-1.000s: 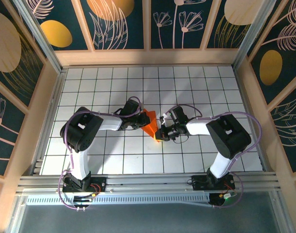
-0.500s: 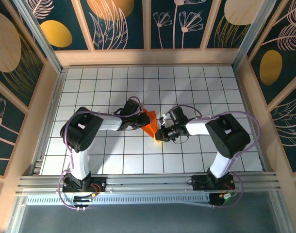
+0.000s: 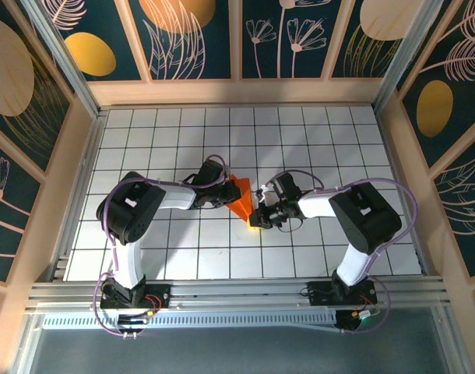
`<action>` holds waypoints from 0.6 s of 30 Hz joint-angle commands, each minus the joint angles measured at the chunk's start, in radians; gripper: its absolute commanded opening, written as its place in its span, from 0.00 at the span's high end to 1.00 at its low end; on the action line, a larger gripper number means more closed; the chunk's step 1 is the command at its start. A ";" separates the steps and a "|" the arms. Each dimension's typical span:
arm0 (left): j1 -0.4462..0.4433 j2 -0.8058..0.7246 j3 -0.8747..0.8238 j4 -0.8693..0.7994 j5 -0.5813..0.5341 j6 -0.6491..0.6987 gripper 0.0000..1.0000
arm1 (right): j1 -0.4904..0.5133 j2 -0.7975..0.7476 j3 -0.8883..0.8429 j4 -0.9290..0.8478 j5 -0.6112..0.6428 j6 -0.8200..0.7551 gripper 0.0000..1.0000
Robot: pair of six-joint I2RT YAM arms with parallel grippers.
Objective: Fold a paper plane with a square sheet of paper (fold left side to right side)
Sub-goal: Fourth fold the wing at the center of the table.
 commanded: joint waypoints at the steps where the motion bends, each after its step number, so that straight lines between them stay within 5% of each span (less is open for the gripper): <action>1: 0.003 0.036 -0.008 -0.085 -0.064 0.022 1.00 | 0.013 0.008 -0.036 -0.038 0.008 -0.016 1.00; 18: 0.001 0.033 -0.011 -0.078 -0.066 0.017 1.00 | -0.016 -0.205 0.010 -0.142 -0.035 -0.060 1.00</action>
